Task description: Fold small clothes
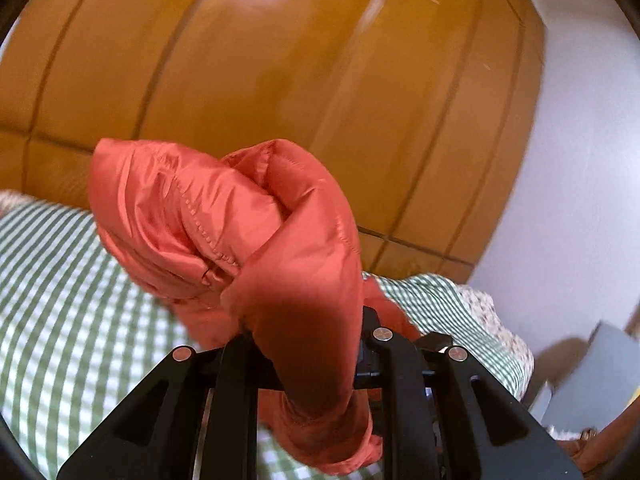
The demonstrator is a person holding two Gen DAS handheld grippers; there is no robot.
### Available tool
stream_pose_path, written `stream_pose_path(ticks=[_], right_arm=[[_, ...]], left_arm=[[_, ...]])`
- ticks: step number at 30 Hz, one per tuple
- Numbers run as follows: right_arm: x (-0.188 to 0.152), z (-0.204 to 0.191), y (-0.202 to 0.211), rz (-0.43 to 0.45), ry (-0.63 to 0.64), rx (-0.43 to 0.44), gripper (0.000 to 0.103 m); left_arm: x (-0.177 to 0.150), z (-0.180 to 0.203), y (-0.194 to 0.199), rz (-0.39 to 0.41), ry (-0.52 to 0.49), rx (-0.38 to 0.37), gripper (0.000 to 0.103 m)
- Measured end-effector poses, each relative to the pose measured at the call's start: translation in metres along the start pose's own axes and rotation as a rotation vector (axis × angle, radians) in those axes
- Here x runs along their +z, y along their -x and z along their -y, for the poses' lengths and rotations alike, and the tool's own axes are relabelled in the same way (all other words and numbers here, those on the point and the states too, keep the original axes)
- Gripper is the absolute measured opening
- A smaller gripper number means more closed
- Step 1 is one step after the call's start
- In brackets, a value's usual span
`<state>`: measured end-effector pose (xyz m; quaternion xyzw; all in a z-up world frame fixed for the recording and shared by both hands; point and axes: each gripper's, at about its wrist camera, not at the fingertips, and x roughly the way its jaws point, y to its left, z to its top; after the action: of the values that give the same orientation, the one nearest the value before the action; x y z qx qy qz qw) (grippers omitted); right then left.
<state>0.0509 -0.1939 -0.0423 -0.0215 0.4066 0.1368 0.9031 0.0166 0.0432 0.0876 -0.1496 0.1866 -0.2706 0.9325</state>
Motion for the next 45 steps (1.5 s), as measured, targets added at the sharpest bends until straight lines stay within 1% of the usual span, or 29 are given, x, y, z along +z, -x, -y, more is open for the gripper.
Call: stream_pose_path(ticks=[2,4,6,8,10,12,13,14,15,17,22,24,29,31,32,34,35,37,39,40,41,43,44,45], right_arm=[[0.001,0.009,0.011,0.012,-0.017,0.004,0.101],[-0.001,0.023,0.033,0.077,-0.058,-0.010,0.101],[-0.007,0.050,0.059,0.146,-0.137,-0.037,0.101],[-0.013,0.079,0.075,0.172,-0.225,-0.081,0.101],[-0.022,0.108,0.080,0.162,-0.307,-0.153,0.101],[-0.036,0.133,0.076,0.099,-0.371,-0.236,0.101],[-0.043,0.146,0.068,0.045,-0.407,-0.281,0.101],[-0.052,0.152,0.067,0.014,-0.431,-0.291,0.101],[-0.057,0.160,0.062,-0.009,-0.468,-0.266,0.101],[-0.069,0.170,0.055,-0.021,-0.541,-0.196,0.101],[-0.082,0.176,0.047,-0.012,-0.621,-0.124,0.101],[-0.086,0.180,0.052,-0.006,-0.635,-0.099,0.101],[-0.095,0.185,0.064,-0.002,-0.639,-0.054,0.101],[-0.097,0.197,0.074,0.011,-0.674,-0.067,0.101],[-0.098,0.206,0.084,0.032,-0.711,-0.081,0.101],[-0.093,0.223,0.103,0.074,-0.756,-0.099,0.101],[-0.085,0.231,0.116,0.114,-0.764,-0.095,0.101],[-0.066,0.237,0.137,0.175,-0.746,-0.084,0.101],[-0.032,0.232,0.155,0.231,-0.652,-0.031,0.101],[-0.019,0.228,0.158,0.238,-0.606,-0.009,0.101],[0.000,0.220,0.159,0.237,-0.534,0.024,0.101],[0.031,0.201,0.152,0.217,-0.410,0.094,0.101],[0.041,0.195,0.145,0.205,-0.380,0.108,0.101],[0.049,0.188,0.137,0.187,-0.355,0.114,0.101]], left_arm=[[0.007,0.015,-0.008,-0.009,-0.049,-0.005,0.017],[0.013,0.031,-0.017,-0.017,-0.096,-0.014,0.017],[0.017,0.044,-0.029,-0.027,-0.134,-0.032,0.017],[0.018,0.054,-0.040,-0.040,-0.161,-0.046,0.017],[0.017,0.067,-0.053,-0.055,-0.195,-0.062,0.017],[0.014,0.082,-0.067,-0.079,-0.227,-0.082,0.017],[0.013,0.088,-0.072,-0.088,-0.236,-0.090,0.017],[0.011,0.094,-0.078,-0.100,-0.246,-0.099,0.017],[0.008,0.101,-0.087,-0.117,-0.257,-0.111,0.017],[0.002,0.109,-0.103,-0.148,-0.270,-0.124,0.017],[-0.019,0.133,-0.147,-0.227,-0.300,-0.153,0.017],[-0.030,0.140,-0.164,-0.263,-0.320,-0.164,0.017],[-0.063,0.162,-0.197,-0.345,-0.384,-0.178,0.017],[-0.077,0.167,-0.201,-0.363,-0.413,-0.182,0.017],[-0.082,0.169,-0.201,-0.366,-0.432,-0.185,0.017],[-0.091,0.174,-0.200,-0.370,-0.476,-0.187,0.017],[-0.094,0.175,-0.201,-0.372,-0.488,-0.191,0.019],[-0.100,0.177,-0.203,-0.377,-0.501,-0.199,0.019],[-0.104,0.178,-0.206,-0.382,-0.516,-0.204,0.022],[-0.107,0.179,-0.208,-0.382,-0.530,-0.203,0.022],[-0.109,0.181,-0.210,-0.382,-0.545,-0.201,0.023],[-0.112,0.183,-0.210,-0.385,-0.567,-0.204,0.030],[-0.113,0.184,-0.209,-0.381,-0.579,-0.204,0.031],[-0.115,0.186,-0.208,-0.377,-0.589,-0.205,0.035]])
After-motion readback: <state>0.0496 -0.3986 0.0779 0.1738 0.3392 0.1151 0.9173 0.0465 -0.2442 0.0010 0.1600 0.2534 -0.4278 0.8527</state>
